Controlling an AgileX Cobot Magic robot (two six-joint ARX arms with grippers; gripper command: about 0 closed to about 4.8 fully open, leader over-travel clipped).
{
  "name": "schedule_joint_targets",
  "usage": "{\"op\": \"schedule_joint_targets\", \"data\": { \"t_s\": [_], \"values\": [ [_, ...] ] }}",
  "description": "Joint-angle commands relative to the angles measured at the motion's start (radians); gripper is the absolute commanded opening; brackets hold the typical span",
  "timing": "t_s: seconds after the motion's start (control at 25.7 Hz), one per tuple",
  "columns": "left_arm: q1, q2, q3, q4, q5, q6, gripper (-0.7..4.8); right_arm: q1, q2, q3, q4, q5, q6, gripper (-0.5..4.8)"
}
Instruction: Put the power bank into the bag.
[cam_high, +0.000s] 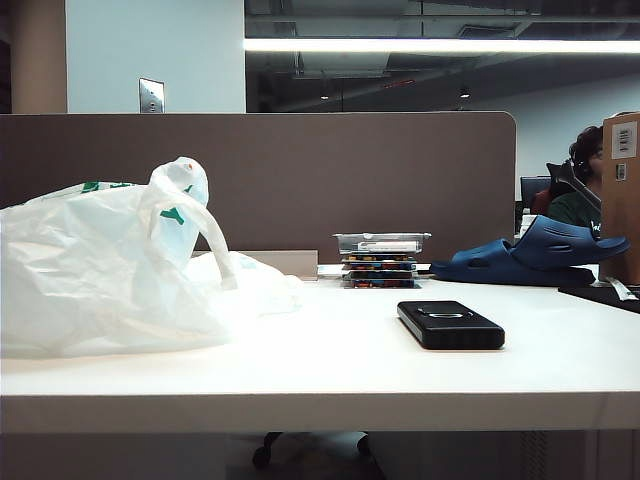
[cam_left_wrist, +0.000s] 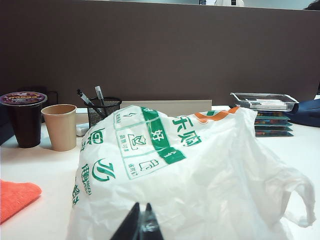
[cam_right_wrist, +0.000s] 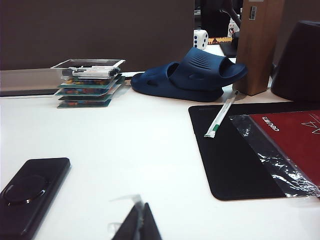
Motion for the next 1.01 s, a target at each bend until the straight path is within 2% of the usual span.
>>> {"op": "schedule_joint_targets", "data": {
  "t_s": [0.04,0.43,0.54,0.89,1.01],
  "values": [
    [0.002,0.0,0.006,0.016,0.003,-0.003,-0.06,0.001,-0.005,-0.005,0.017,-0.002,0.001,-0.08],
    [0.002,0.0,0.006,0.015,0.004,-0.003,-0.06,0.001,-0.005,-0.002,0.017,-0.003,0.003,-0.08],
    [0.002,0.0,0.006,0.003,0.008,-0.003,-0.06,0.001,-0.005,0.002,0.016,-0.002,0.06,-0.08],
    [0.002,0.0,0.006,-0.018,0.246,-0.002,-0.06,0.002,-0.003,0.221,-0.212,-0.002,-0.014,-0.09],
    [0.002,0.0,0.006,-0.018,0.34,-0.002,-0.06,0.002,-0.001,0.349,-0.322,-0.002,-0.014,-0.09]
  ]
}}
